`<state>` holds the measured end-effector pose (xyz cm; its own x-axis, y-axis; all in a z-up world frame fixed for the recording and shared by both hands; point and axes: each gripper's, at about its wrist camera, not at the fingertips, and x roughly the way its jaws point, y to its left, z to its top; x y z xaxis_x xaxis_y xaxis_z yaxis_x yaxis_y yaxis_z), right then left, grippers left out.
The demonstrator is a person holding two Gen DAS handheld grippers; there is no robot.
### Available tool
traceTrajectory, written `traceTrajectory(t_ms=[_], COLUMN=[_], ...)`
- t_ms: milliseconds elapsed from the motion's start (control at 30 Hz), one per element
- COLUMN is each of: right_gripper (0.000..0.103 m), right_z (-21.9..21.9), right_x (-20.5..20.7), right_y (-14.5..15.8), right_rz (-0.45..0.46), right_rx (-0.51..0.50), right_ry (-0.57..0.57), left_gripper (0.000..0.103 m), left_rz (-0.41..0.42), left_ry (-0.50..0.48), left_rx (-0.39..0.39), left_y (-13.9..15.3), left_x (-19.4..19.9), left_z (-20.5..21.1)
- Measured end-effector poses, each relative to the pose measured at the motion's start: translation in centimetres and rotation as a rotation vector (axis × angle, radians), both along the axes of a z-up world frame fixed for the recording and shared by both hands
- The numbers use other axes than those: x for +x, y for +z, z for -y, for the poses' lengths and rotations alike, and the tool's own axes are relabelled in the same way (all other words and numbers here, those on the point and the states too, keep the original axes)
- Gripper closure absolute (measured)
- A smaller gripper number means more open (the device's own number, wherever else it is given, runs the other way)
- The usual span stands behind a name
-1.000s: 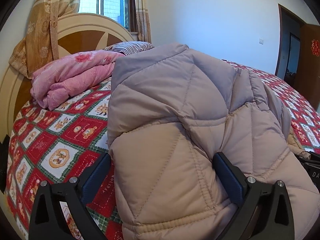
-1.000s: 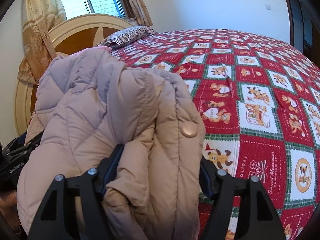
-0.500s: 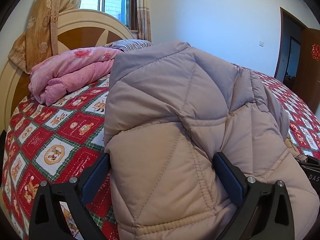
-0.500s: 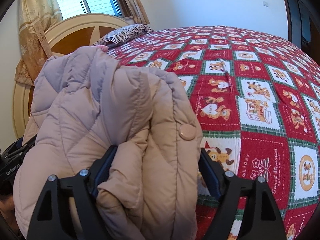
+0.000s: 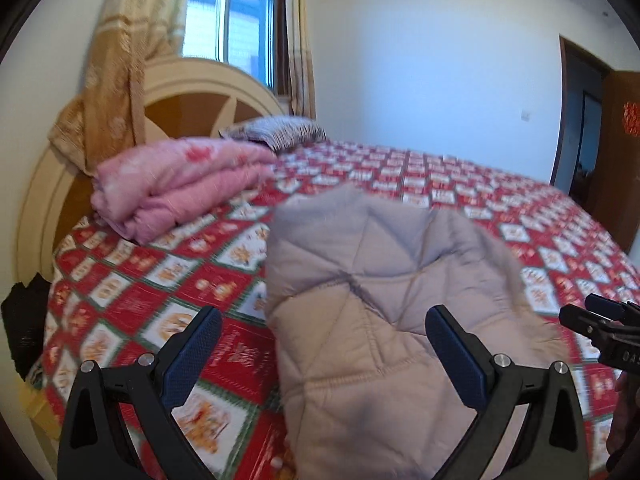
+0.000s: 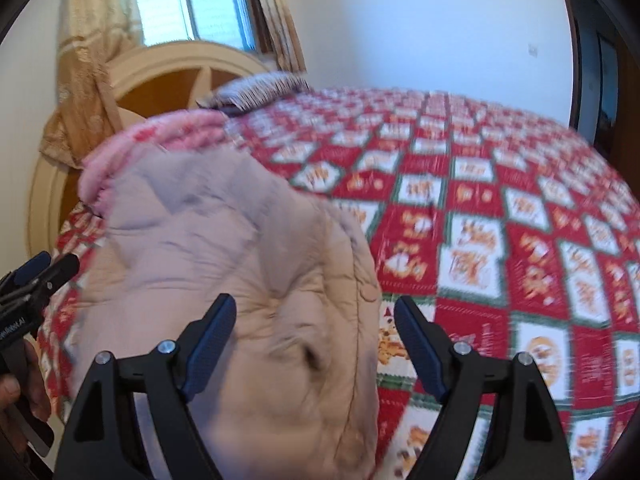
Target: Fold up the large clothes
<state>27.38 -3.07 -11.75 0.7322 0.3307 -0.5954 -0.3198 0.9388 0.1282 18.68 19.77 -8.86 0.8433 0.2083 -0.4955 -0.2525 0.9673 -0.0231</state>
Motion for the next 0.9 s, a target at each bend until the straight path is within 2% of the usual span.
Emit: traceTrajectory(t_ms=[67,167,367,633,900], right_gripper=[0.009,0.009,0.007,0.007,0.007], right_z=[0.0,-0.3,-0.4,-0.9,-0.8], right_x=[-2.5,-5.9,-10.1,-11.5,-12.1], right_y=[2.0,4.2,7.1,8.5,8.4], right_rz=[0.054,0.130,0.227,0.280,0.278], right_rx=[0.006,-0.007,0.009,0.007,0.013], right_ry=[0.018,0.046,0.061,0.067,0.071], left_gripper=[0.001,0.001,0.001,0.001,0.001], left_rz=[0.025,0.073,0.110,0.130,0.131], left_ry=[-0.002,-0.014,-0.027,-0.023,-0.021], left_rx=[0.004,0.017,0.041,0.040,0.041], left_y=[1.4,3.5,5.3,6.2,6.3], left_x=[-1.9,-5.3,-8.3,-9.1,-9.2], left_z=[0.3,0.9,1.3,1.2,1.1])
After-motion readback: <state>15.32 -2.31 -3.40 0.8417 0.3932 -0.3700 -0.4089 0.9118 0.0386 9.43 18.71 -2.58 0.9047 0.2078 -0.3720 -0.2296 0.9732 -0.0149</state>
